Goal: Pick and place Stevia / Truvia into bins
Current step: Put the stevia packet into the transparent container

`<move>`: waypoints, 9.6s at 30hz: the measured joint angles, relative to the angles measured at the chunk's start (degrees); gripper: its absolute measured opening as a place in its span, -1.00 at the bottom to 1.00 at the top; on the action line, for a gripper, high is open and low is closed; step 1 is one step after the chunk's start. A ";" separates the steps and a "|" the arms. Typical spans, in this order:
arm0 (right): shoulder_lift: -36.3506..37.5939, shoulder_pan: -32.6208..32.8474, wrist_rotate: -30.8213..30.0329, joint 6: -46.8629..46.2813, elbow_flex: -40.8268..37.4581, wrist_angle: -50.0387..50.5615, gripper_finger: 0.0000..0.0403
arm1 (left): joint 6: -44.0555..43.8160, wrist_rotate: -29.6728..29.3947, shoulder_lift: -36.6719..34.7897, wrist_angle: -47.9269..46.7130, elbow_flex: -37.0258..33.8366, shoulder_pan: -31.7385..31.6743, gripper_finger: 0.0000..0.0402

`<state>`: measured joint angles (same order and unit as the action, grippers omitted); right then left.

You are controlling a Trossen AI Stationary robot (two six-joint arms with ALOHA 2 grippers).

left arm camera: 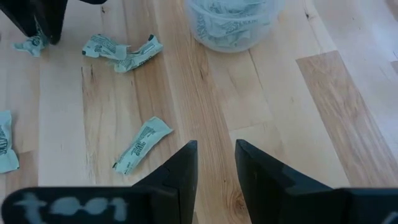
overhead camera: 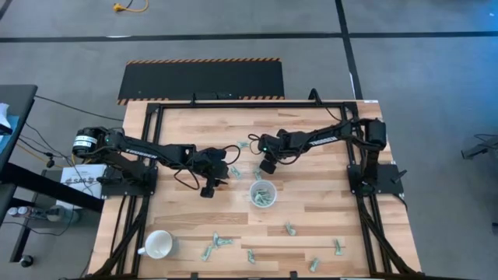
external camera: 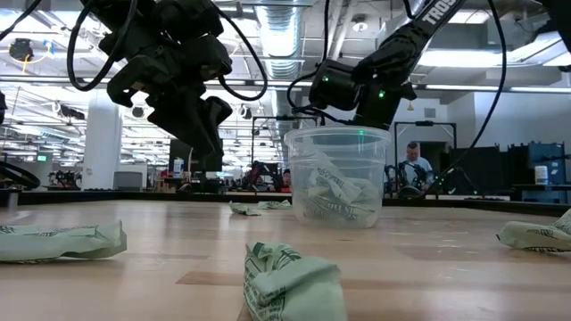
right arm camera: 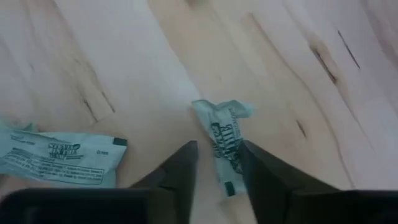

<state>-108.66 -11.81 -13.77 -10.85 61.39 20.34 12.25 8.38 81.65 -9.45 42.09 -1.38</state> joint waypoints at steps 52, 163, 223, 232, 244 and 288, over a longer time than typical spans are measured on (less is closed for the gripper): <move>10.75 27.43 4.83 -10.58 6.14 6.70 -0.96 | 3.88 1.88 10.45 19.18 0.39 -20.58 -0.52; 24.02 34.42 -41.86 -54.63 -14.16 26.69 -0.47 | -1.95 -0.63 16.04 16.09 16.52 7.30 -1.00; 24.00 34.42 -7.25 -24.17 -13.27 6.70 -0.47 | 16.07 -5.66 10.31 -15.05 12.07 -7.40 -0.36; 24.00 34.67 -2.98 -24.06 -13.29 3.87 -0.47 | 22.67 -6.70 15.45 -11.01 12.00 -6.41 -0.36; 24.00 34.53 -3.36 -24.06 -13.33 2.28 -0.47 | 23.14 -6.10 19.09 -8.69 12.04 -6.33 -0.36; 24.00 34.40 -7.35 -23.60 -13.33 0.99 -0.47 | 2.72 0.35 1.96 4.31 12.09 5.03 -1.00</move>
<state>-84.66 22.59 -21.12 -34.46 48.05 21.33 14.97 8.73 83.60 -5.14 54.17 3.66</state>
